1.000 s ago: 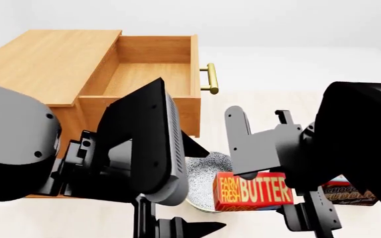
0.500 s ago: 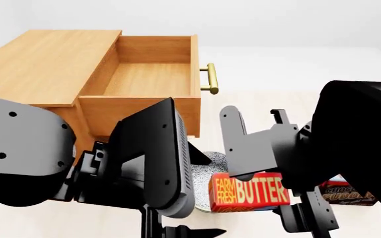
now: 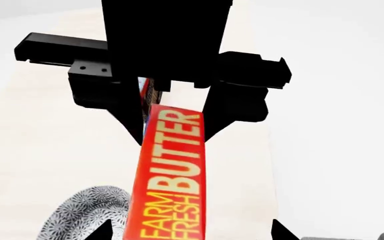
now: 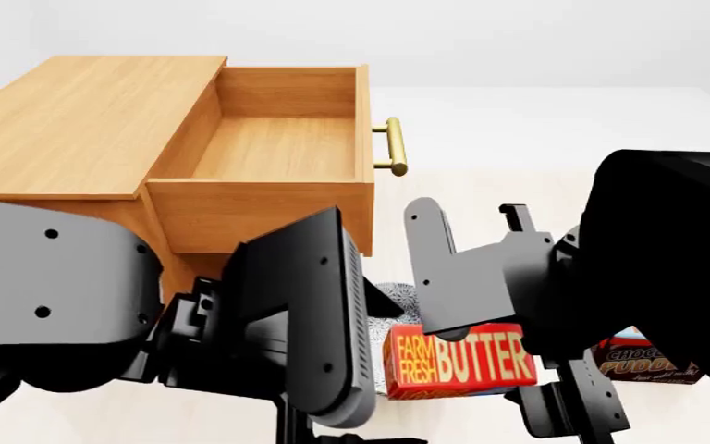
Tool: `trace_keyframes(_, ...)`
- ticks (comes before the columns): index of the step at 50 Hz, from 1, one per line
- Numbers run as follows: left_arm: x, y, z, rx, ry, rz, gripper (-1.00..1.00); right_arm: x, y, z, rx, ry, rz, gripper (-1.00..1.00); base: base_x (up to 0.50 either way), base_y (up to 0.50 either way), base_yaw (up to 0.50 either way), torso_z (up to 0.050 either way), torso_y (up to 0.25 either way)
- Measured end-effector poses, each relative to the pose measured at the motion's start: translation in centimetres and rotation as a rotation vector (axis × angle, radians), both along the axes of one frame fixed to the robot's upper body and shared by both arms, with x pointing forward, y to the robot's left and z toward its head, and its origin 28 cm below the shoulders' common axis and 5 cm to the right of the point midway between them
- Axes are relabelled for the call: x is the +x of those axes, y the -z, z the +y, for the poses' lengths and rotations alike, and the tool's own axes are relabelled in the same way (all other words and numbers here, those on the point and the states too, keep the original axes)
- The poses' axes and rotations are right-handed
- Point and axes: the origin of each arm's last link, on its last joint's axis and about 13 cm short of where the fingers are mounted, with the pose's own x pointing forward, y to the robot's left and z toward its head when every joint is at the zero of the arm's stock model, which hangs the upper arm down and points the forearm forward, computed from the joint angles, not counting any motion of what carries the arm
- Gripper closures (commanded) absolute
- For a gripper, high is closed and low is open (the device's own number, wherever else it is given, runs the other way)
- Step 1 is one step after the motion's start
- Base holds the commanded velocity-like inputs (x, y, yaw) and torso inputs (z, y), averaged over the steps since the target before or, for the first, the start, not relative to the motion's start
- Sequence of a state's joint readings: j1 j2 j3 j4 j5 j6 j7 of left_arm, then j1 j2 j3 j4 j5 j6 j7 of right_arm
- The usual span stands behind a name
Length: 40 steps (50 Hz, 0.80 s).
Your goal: Put the butter at the back in the top drawer of the cabinet and close it.
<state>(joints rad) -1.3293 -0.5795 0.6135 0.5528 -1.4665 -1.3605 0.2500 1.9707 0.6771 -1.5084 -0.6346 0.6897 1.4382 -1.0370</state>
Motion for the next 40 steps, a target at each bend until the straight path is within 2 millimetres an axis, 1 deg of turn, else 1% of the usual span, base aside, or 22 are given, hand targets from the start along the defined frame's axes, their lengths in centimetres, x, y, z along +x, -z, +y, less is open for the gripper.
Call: trace_keyframes(40, 0.8, 1.3, -0.6, 0.048, 0.003, -0.019, -1.0, -0.4, -0.3, 0.3, 0.003, -0.023, -0.008, 1.0, 0.0, 0.0, 0.0, 0.001, 0.001)
